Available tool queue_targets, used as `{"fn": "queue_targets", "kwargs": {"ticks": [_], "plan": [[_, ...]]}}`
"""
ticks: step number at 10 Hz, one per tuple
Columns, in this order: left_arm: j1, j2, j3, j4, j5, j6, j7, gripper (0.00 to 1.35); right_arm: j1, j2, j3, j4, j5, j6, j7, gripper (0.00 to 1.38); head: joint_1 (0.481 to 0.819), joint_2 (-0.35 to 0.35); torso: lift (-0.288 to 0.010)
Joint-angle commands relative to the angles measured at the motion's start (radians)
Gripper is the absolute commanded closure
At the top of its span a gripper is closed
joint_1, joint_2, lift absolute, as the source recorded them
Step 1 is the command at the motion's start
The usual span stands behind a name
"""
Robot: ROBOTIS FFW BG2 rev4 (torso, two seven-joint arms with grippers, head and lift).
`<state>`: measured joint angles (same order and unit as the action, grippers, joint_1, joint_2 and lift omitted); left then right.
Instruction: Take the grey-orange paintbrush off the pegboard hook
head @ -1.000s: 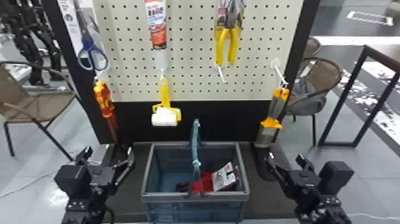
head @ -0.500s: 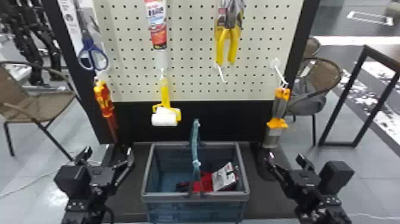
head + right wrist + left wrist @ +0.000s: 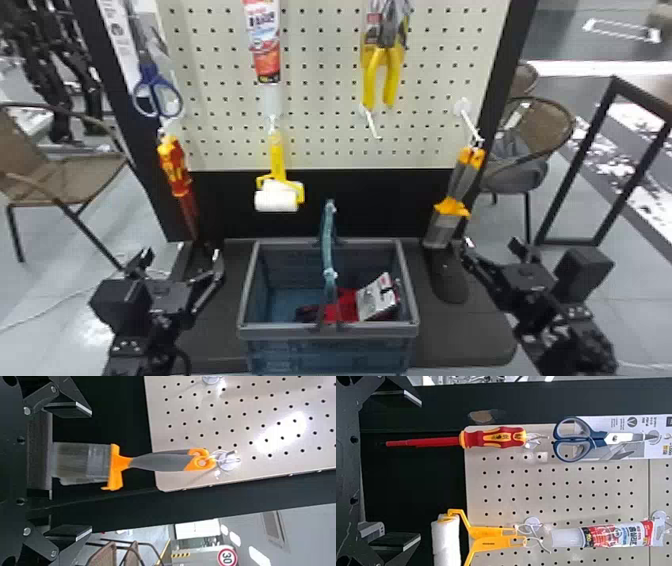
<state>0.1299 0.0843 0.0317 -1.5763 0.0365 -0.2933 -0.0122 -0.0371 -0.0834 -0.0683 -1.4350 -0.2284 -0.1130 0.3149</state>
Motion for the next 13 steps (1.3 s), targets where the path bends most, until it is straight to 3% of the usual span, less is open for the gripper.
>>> {"fn": "queue_targets", "kwargs": {"ticks": [1,3,7,9,11,13], "plan": [[0.001,-0.001,-0.001,0.001,0.0,0.0,0.0,0.12,-0.046,-0.004,-0.036,0.019,0.021,0.021,0.059,0.26,0.549,0.0,-0.1],[0.001,-0.001,-0.004,0.001,0.0,-0.001,-0.002,0.12,-0.106,-0.012,-0.061,0.048,0.058,0.049,0.147,0.25,0.549,0.0,-0.1],[0.004,-0.006,-0.006,-0.001,0.0,0.0,-0.005,0.12,-0.211,-0.065,-0.062,0.153,0.038,0.055,0.283,0.26,0.549,0.0,-0.1],[0.004,-0.012,-0.004,0.001,-0.001,0.005,-0.012,0.12,-0.279,-0.093,-0.061,0.24,0.017,0.058,0.402,0.26,0.549,0.0,-0.1],[0.002,-0.021,0.0,-0.001,-0.006,0.008,-0.018,0.12,-0.342,-0.098,-0.061,0.312,0.02,0.067,0.497,0.26,0.549,0.0,-0.1],[0.001,-0.024,-0.001,0.001,-0.007,0.01,-0.023,0.12,-0.383,-0.108,-0.031,0.357,0.018,0.067,0.527,0.26,0.549,0.0,-0.1]]}}
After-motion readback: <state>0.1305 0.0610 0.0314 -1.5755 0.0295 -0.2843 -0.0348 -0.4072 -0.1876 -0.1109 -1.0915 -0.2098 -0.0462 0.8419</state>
